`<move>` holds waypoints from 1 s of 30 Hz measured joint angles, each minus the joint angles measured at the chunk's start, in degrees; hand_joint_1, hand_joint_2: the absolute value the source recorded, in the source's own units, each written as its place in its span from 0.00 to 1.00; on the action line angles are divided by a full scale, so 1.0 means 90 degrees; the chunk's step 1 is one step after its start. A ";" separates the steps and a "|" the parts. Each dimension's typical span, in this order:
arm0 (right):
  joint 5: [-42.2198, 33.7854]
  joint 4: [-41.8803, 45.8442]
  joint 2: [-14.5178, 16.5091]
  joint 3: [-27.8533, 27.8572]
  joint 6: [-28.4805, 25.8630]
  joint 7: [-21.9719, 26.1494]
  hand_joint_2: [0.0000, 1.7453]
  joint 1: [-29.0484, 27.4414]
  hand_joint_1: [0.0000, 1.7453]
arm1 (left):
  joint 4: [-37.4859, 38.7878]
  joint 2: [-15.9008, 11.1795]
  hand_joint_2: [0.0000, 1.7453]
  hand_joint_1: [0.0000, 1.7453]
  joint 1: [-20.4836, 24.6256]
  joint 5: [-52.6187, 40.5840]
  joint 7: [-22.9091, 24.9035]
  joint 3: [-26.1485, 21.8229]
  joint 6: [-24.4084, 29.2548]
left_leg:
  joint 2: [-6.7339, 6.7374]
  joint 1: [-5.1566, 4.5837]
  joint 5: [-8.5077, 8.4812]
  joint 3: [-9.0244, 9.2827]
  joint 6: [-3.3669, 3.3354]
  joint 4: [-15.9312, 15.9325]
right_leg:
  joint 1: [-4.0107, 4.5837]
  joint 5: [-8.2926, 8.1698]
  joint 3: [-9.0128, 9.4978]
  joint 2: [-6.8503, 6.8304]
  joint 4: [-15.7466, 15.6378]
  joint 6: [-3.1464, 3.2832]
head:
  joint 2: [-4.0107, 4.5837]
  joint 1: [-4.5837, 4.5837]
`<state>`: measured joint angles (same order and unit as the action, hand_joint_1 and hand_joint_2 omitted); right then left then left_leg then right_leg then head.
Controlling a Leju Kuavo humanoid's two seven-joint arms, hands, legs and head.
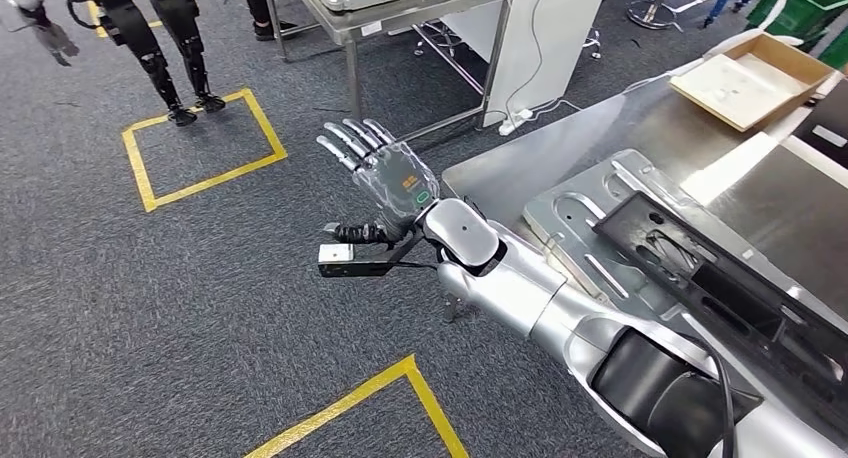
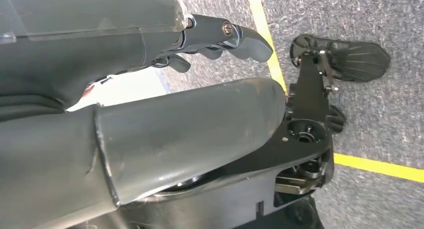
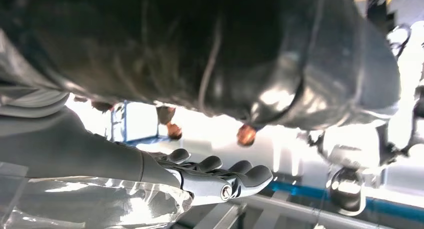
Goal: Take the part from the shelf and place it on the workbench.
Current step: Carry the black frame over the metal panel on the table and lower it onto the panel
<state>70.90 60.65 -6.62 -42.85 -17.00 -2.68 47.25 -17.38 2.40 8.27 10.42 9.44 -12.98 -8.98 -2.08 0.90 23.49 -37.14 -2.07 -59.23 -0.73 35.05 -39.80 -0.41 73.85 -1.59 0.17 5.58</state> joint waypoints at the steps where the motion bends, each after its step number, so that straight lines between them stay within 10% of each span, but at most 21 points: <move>1: -0.0016 -0.0016 0.0001 -0.0005 0.0002 0.0002 0.00 -0.0035 0.00 | 0.0000 0.0000 0.00 0.00 -0.0003 -0.0002 -0.0001 0.0008 -0.0001 | -0.0092 -0.0006 -0.0001 -0.0001 -0.0003 -0.0002 | 0.0001 -0.0040 -0.0085 0.0026 0.0121 0.0015 | 0.0000 0.0000; 5: -0.0078 -0.0045 0.0002 -0.0034 0.0007 0.0009 0.00 -0.0064 0.00 | 0.0000 0.0006 0.00 0.00 -0.0014 -0.0027 0.0003 0.0054 -0.0004 | -0.0424 -0.0005 -0.0017 -0.0002 0.0020 -0.0009 | 0.0014 -0.0853 0.0428 0.0404 -0.1181 0.0164 | 0.0000 -0.0002; 7: -0.0096 -0.0053 0.0007 -0.0051 0.0017 0.0027 0.00 -0.0062 0.00 | 0.0000 0.0010 0.00 0.00 -0.0004 -0.0039 0.0002 0.0084 -0.0011 | -0.0555 0.0042 -0.0052 -0.0052 0.0091 0.0003 | 0.0030 -0.0955 0.0588 0.0640 -0.1577 0.0203 | 0.0000 0.0005; 9: -0.0105 -0.0056 0.0025 -0.0079 0.0025 0.0061 0.00 -0.0064 0.00 | 0.0000 0.0007 0.00 0.00 -0.0011 -0.0052 0.0002 0.0101 -0.0018 | -0.0720 0.0082 -0.0104 -0.0077 0.0197 0.0060 | 0.0045 -0.0965 0.0638 0.0551 -0.1665 0.0220 | 0.0000 0.0015; 13: -0.0115 -0.0061 0.0052 -0.0107 0.0043 0.0106 0.00 -0.0073 0.00 | 0.0002 0.0008 0.00 0.00 -0.0025 -0.0062 0.0003 0.0112 -0.0021 | -0.0140 0.0039 0.0290 -0.0387 0.0267 -0.0599 | 0.0020 -0.1063 0.0815 0.0160 -0.1921 0.0303 | 0.0000 0.0002; 15: -0.0117 -0.0073 0.0052 -0.0123 0.0054 0.0102 0.00 -0.0104 0.00 | 0.0002 0.0006 0.00 0.00 -0.0006 -0.0062 -0.0001 0.0114 -0.0019 | 0.0114 0.0043 0.0627 -0.0753 0.0312 -0.1369 | 0.0040 -0.1050 0.0829 -0.0036 -0.1923 0.0325 | 0.0000 -0.0002; 17: -0.0121 -0.0089 0.0052 -0.0147 0.0062 0.0097 0.00 -0.0146 0.00 | 0.0002 0.0004 0.00 0.00 -0.0013 -0.0061 -0.0004 0.0115 -0.0019 | 0.0191 0.0056 0.0585 -0.0791 0.0348 -0.1506 | 0.0045 -0.1015 0.0827 -0.0224 -0.1890 0.0315 | 0.0000 -0.0003; 21: -0.0133 -0.0095 0.0052 -0.0177 0.0064 0.0095 0.00 -0.0158 0.00 | 0.0002 -0.0007 0.00 0.00 -0.0006 -0.0059 -0.0005 0.0117 -0.0019 | 0.0538 0.0010 0.0052 0.0021 0.0295 -0.0109 | 0.0077 -0.0884 0.0827 -0.0516 -0.1752 0.0209 | 0.0000 -0.0001; 24: -0.0147 -0.0098 0.0062 -0.0205 0.0066 0.0096 0.00 -0.0158 0.00 | 0.0002 -0.0013 0.00 0.00 -0.0010 -0.0055 -0.0008 0.0117 -0.0019 | 0.0442 -0.0040 0.0045 0.0075 0.0169 0.0038 | 0.0102 -0.0835 0.0843 -0.0678 -0.1720 0.0119 | 0.0000 0.0009; 27: -0.0164 -0.0098 0.0066 -0.0222 0.0065 0.0095 0.00 -0.0153 0.00 | 0.0002 -0.0018 0.00 0.00 -0.0013 -0.0053 -0.0007 0.0119 -0.0019 | 0.0273 -0.0011 0.0007 0.0092 0.0059 0.0090 | 0.0042 -0.0581 0.0723 -0.0384 -0.1394 0.0029 | 0.0000 0.0011; 30: -0.0172 -0.0115 0.0054 -0.0232 0.0066 0.0094 0.00 -0.0193 0.00 | 0.0002 -0.0024 0.00 0.00 0.0002 -0.0053 -0.0010 0.0121 -0.0019 | 0.0091 -0.0012 -0.0008 0.0082 0.0004 0.0098 | 0.0015 -0.0016 0.0121 0.0003 -0.0177 0.0001 | 0.0000 0.0010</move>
<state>69.35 59.62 -6.14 -44.94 -16.41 -1.84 45.52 -17.35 2.19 8.29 9.94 9.34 -11.89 -9.16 -1.27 0.79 23.42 -36.40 -2.04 -58.35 -0.59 34.91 -38.71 -0.38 72.26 -1.58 0.17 5.68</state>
